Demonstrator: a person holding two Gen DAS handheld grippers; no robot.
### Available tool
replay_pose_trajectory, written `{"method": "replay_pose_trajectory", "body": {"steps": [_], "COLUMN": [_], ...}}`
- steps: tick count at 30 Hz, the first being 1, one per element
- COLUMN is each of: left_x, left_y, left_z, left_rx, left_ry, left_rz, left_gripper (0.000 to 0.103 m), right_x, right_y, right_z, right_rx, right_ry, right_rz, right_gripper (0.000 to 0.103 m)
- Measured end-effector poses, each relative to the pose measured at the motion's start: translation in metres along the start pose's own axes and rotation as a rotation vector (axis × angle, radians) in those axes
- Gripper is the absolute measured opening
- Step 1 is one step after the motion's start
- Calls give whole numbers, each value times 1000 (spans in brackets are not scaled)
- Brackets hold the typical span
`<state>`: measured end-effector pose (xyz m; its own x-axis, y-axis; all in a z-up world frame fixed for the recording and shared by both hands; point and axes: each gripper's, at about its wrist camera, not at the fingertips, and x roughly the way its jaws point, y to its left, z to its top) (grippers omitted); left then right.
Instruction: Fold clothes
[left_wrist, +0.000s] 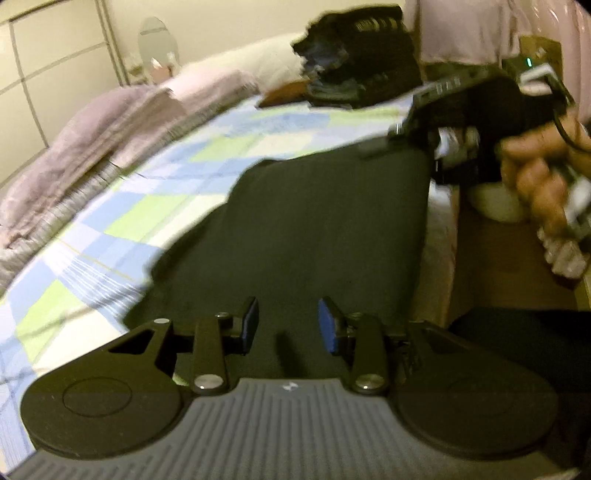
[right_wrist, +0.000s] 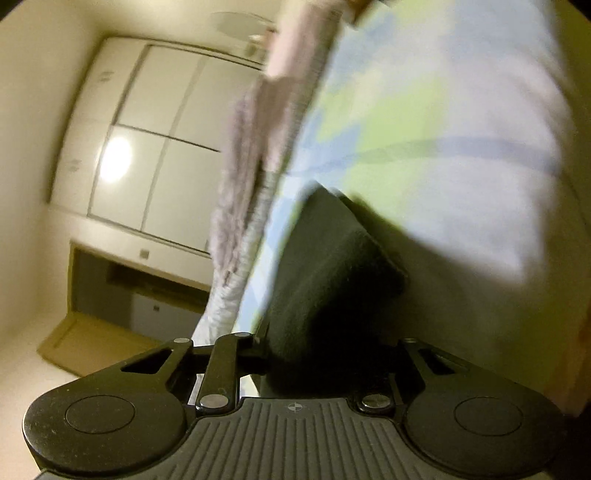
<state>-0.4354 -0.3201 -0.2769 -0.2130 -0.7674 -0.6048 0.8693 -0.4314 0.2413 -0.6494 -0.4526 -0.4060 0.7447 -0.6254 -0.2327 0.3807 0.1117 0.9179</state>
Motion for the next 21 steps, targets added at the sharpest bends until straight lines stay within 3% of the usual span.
{"method": "replay_pose_trajectory", "body": {"steps": [6, 9, 12, 14, 18, 21], "left_x": [-42, -66, -89, -102, -127, -144], "left_y": [27, 41, 56, 64, 73, 73], "left_z": [-5, -17, -36, -51, -85, -111], "left_rx": [-95, -160, -238, -281, -325, -315], "left_ry": [-76, -100, -106, -98, -52, 11], "left_rz": [104, 168, 230, 269, 341, 398], "left_gripper": [31, 33, 33, 33, 36, 38], "right_x": [-8, -2, 4, 13, 39, 62], "right_y": [111, 188, 249, 268, 242, 195], "right_z": [71, 68, 18, -32, -156, -239], "right_rx": [-453, -802, -1196, -1431, -1740, -1855], "right_ry": [-75, -88, -88, -63, 69, 244], "right_rz": [-41, -51, -51, -38, 36, 132], "right_gripper": [20, 20, 20, 20, 20, 20]}}
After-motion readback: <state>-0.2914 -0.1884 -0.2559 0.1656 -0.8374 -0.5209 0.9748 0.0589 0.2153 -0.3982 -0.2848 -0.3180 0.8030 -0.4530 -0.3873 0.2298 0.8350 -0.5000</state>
